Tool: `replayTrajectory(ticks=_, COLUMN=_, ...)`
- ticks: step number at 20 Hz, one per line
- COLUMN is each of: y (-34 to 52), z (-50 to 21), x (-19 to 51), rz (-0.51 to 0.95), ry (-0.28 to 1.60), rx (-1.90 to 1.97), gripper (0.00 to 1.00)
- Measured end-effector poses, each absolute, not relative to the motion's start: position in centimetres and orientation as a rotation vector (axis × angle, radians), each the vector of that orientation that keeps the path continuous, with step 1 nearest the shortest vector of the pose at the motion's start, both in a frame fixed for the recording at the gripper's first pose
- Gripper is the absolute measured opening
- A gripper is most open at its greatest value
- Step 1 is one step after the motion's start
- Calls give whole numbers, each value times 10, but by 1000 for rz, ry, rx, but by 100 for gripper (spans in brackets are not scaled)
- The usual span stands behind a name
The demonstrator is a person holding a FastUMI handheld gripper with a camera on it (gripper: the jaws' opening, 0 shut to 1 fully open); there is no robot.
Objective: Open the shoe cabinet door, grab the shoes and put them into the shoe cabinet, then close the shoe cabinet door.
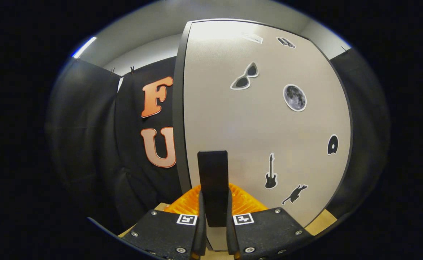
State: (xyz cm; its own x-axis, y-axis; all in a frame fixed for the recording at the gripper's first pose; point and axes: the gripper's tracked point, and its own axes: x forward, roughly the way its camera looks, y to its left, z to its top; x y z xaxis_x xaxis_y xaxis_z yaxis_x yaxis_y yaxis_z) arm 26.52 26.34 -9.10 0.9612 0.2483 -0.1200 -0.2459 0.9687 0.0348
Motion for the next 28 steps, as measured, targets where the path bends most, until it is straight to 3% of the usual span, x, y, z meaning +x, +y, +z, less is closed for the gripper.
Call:
replayTrajectory(ticks=7, y=252, z=-86, x=234, rz=278, ry=120, rx=23, gripper=15)
replayTrajectory(ticks=28, y=134, z=-65, x=130, rz=293, ry=107, rx=31, gripper=14)
